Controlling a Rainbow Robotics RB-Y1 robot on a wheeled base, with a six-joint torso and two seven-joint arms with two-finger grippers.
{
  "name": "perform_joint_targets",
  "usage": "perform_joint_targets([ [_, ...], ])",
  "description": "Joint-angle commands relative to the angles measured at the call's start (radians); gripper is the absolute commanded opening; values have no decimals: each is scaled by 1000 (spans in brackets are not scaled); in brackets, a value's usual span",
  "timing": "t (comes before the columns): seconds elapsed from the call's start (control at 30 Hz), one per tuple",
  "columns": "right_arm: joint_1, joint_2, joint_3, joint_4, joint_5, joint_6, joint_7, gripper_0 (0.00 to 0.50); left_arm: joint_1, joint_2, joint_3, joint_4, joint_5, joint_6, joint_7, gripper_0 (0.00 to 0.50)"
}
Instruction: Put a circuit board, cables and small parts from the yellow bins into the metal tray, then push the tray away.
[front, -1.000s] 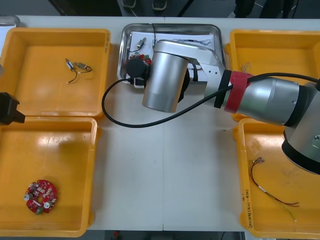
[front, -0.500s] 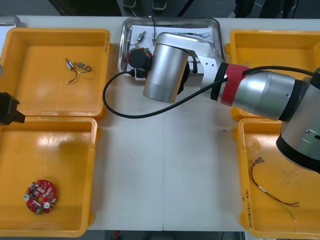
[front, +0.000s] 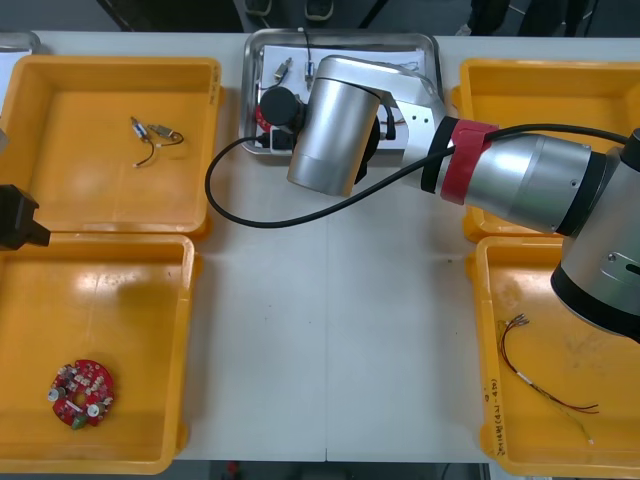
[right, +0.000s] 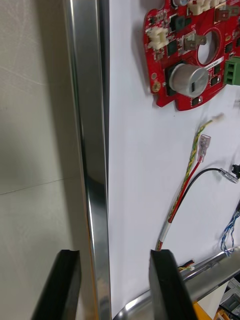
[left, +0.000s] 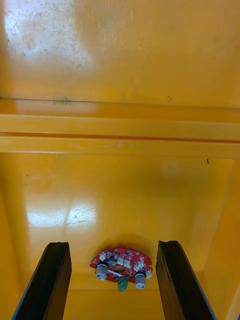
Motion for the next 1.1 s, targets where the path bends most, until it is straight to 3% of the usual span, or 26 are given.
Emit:
perform_joint_targets([
  [0.03, -59, 16, -5, -8, 0, 2, 36, 500, 16, 46, 30, -16, 8, 7, -72, 500],
  [0.3, -19, 16, -142, -122, -43, 188, 25, 500, 16, 46, 30, -16, 8, 7, -72, 500],
  [0.73, 228, 13, -562, -522, 44, 648, 5, 500, 16, 46, 30, -16, 8, 7, -72, 500],
  [1.1, 364, 13, -814, -772, 67, 670, -35, 500, 16, 46, 30, -16, 8, 7, -72, 500],
])
